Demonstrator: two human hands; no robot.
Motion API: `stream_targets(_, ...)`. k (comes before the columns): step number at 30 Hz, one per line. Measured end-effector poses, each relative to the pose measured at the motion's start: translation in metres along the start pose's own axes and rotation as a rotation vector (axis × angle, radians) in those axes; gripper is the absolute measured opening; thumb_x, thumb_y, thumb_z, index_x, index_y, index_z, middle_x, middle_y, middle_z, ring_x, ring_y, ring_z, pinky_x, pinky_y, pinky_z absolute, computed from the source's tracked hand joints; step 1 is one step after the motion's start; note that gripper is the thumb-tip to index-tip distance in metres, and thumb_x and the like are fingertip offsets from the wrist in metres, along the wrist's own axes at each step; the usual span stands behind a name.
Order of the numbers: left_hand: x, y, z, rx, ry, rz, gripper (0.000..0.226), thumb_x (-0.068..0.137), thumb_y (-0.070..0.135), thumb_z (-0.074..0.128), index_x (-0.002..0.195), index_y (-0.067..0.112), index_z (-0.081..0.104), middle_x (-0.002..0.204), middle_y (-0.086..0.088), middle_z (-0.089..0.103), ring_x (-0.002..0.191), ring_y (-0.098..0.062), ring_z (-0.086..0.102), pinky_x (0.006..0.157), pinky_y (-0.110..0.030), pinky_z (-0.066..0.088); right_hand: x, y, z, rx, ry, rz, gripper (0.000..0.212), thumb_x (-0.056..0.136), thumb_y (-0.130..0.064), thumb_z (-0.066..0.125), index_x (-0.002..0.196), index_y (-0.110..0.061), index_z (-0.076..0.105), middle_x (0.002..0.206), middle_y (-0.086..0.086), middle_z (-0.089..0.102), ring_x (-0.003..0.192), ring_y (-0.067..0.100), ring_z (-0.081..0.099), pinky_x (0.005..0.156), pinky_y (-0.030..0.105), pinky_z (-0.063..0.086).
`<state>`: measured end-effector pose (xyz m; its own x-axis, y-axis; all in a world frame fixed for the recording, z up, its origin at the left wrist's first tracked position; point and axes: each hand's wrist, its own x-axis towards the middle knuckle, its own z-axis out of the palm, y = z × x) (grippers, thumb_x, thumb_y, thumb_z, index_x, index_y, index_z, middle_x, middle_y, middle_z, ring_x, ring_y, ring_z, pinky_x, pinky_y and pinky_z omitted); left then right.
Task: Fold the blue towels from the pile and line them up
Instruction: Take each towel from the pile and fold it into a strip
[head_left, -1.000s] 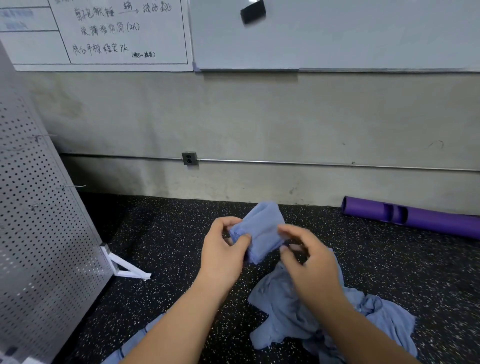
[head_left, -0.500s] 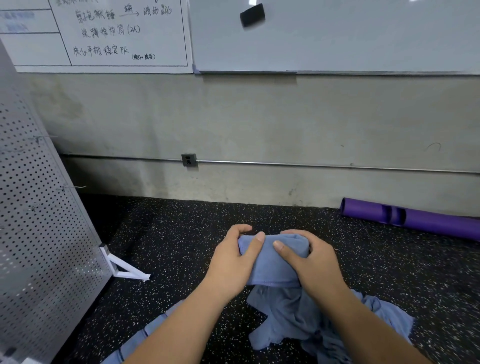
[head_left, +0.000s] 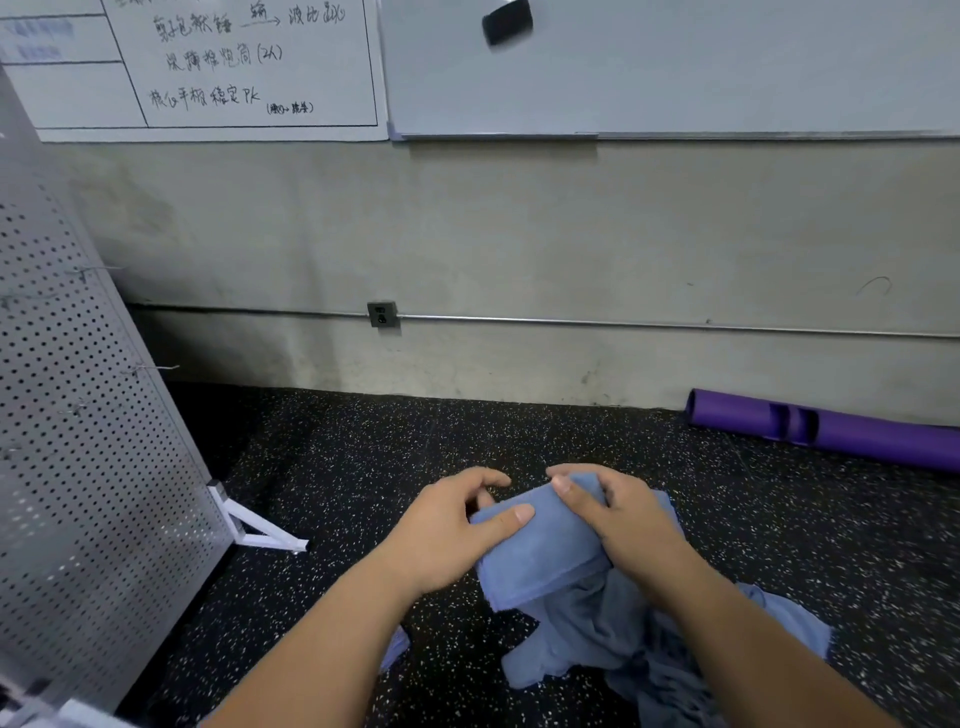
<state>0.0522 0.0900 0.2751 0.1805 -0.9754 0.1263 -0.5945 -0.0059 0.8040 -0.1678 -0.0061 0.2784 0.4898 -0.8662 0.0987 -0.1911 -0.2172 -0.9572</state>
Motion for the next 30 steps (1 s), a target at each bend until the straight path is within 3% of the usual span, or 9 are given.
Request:
stream_targets(2, -0.008, -0.005, -0.002, 0.022, -0.116, -0.011, 0.058, 0.085, 0.076, 0.067, 0.126, 0.036, 0.070, 0.091, 0.012, 0.070, 0.084, -0.005, 0.067, 0.080, -0.029, 0.055, 0.001, 0.002, 0.002, -0.043, -0.096, 0.019, 0.017, 0.097, -0.042, 0.074, 0.112, -0.036, 0.078, 0.112, -0.022, 0.075, 0.106, -0.002, 0.070, 0.090, 0.023, 0.057)
stream_targets(4, -0.014, -0.010, -0.004, 0.035, -0.198, -0.015, 0.042, 0.090, 0.070, 0.067, 0.105, 0.032, 0.076, 0.085, 0.013, 0.070, 0.077, -0.003, 0.063, 0.076, -0.032, 0.052, 0.000, 0.001, 0.010, -0.052, -0.149, 0.039, 0.017, 0.095, -0.043, 0.076, 0.109, -0.035, 0.078, 0.110, -0.020, 0.076, 0.103, 0.001, 0.071, 0.089, 0.027, 0.060)
stream_targets(8, -0.023, -0.024, -0.018, 0.052, -0.077, -0.068, 0.032, 0.101, 0.050, 0.067, 0.078, 0.027, 0.064, 0.073, 0.012, 0.062, 0.067, -0.006, 0.054, 0.068, -0.034, 0.048, -0.001, 0.004, 0.035, 0.001, -0.162, 0.144, 0.029, 0.094, -0.046, 0.076, 0.109, -0.021, 0.076, 0.100, -0.006, 0.079, 0.090, 0.011, 0.076, 0.078, 0.031, 0.063)
stream_targets(13, -0.040, -0.044, -0.040, -0.040, 0.089, -0.225, 0.033, 0.101, 0.048, 0.067, 0.093, 0.015, 0.068, 0.079, 0.008, 0.064, 0.070, -0.008, 0.055, 0.071, -0.034, 0.048, 0.009, 0.010, 0.074, 0.240, -0.290, 0.276, 0.035, 0.099, -0.036, 0.073, 0.122, -0.010, 0.070, 0.115, 0.011, 0.079, 0.107, 0.024, 0.077, 0.095, 0.043, 0.063)
stream_targets(15, -0.050, -0.054, -0.046, -0.109, 0.055, -0.253, 0.025, 0.100, 0.043, 0.070, 0.118, 0.025, 0.066, 0.101, 0.002, 0.072, 0.087, -0.012, 0.066, 0.085, -0.038, 0.057, 0.013, 0.012, 0.092, 0.321, -0.265, 0.293, 0.032, 0.099, -0.030, 0.074, 0.121, -0.008, 0.069, 0.115, 0.011, 0.079, 0.108, 0.025, 0.077, 0.094, 0.042, 0.063)
stream_targets(19, -0.075, -0.075, -0.062, -0.213, -0.068, -0.225, 0.072, 0.100, 0.035, 0.072, 0.155, 0.058, 0.032, 0.126, -0.012, 0.069, 0.109, -0.027, 0.068, 0.097, -0.037, 0.059, 0.018, 0.016, 0.132, 0.332, -0.203, 0.317, 0.030, 0.096, -0.031, 0.078, 0.122, -0.017, 0.069, 0.111, 0.004, 0.080, 0.104, 0.023, 0.077, 0.091, 0.048, 0.064)
stream_targets(24, -0.094, -0.096, -0.088, -0.303, -0.111, -0.294, 0.071, 0.105, 0.019, 0.067, 0.160, 0.049, 0.034, 0.139, -0.005, 0.065, 0.102, -0.015, 0.069, 0.078, -0.036, 0.061, 0.017, 0.012, 0.183, 0.288, -0.230, 0.315, 0.035, 0.100, -0.045, 0.069, 0.132, -0.032, 0.061, 0.120, -0.007, 0.075, 0.095, 0.009, 0.074, 0.064, 0.028, 0.056)
stream_targets(27, -0.101, -0.114, -0.113, -0.327, -0.041, -0.389, 0.065, 0.104, 0.017, 0.067, 0.159, 0.041, 0.042, 0.141, -0.011, 0.064, 0.125, -0.036, 0.065, 0.100, -0.057, 0.058, 0.020, 0.013, 0.215, 0.417, -0.346, 0.383, 0.057, 0.100, -0.045, 0.069, 0.150, -0.052, 0.042, 0.134, -0.010, 0.068, 0.111, 0.014, 0.074, 0.087, 0.051, 0.063)
stream_targets(30, -0.107, -0.140, -0.142, -0.326, 0.025, -0.480, 0.066, 0.102, 0.017, 0.071, 0.159, 0.035, 0.044, 0.141, -0.015, 0.064, 0.130, -0.041, 0.062, 0.105, -0.059, 0.054, 0.021, 0.015, 0.247, 0.448, -0.497, 0.366, 0.073, 0.100, -0.031, 0.072, 0.151, -0.064, 0.031, 0.132, 0.000, 0.073, 0.115, 0.025, 0.075, 0.100, 0.062, 0.056)
